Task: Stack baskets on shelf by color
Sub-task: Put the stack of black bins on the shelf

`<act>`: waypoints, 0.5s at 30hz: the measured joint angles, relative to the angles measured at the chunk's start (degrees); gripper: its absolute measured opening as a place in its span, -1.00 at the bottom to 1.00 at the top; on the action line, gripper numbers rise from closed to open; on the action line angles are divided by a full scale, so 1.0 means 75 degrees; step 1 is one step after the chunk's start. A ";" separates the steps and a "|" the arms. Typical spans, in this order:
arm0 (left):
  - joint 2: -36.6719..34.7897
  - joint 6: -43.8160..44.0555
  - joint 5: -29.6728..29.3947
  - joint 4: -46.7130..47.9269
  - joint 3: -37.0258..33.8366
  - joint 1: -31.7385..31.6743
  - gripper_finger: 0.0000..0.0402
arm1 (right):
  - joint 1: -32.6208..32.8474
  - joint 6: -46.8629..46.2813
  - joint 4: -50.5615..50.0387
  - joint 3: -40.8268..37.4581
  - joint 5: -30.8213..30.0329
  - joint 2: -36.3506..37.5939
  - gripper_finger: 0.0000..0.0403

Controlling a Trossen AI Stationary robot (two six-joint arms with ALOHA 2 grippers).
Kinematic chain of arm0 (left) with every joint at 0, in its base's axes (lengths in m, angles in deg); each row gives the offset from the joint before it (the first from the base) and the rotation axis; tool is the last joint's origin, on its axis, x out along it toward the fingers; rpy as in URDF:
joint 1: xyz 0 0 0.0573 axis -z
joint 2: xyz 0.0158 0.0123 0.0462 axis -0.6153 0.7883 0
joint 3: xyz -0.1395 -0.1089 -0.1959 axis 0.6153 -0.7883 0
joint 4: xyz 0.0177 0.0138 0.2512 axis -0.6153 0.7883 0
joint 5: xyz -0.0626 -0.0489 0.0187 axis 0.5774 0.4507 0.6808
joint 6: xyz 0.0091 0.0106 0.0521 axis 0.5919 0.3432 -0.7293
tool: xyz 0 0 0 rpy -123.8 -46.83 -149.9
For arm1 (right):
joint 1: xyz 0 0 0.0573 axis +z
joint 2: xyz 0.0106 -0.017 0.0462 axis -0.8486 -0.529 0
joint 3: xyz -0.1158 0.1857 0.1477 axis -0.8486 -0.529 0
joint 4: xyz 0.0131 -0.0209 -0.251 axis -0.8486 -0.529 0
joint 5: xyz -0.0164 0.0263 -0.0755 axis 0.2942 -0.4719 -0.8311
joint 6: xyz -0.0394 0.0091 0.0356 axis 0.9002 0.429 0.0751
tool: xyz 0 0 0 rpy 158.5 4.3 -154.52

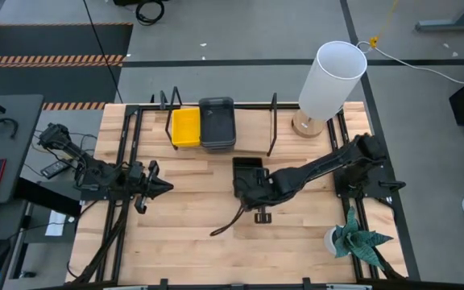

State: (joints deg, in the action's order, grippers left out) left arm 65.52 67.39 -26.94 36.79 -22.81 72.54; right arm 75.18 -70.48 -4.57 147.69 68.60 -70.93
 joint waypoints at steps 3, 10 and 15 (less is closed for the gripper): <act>0.0000 0.0000 0.0000 0.0000 0.0000 0.0003 -0.85 | -0.0131 0.0006 0.0305 -0.0532 -0.0016 0.0362 -0.92; 0.0000 -0.0001 0.0000 0.0000 0.0000 0.0001 -0.83 | -0.0565 0.0240 0.0450 -0.0923 -0.0033 0.0664 -0.92; 0.0000 -0.0002 0.0002 0.0000 0.0000 0.0000 -0.87 | -0.0994 0.0645 0.0455 -0.0923 -0.0102 0.0668 -0.92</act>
State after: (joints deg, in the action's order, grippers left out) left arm 65.52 67.37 -26.92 36.79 -22.81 72.54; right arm 67.72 -65.64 -1.16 140.77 67.84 -65.93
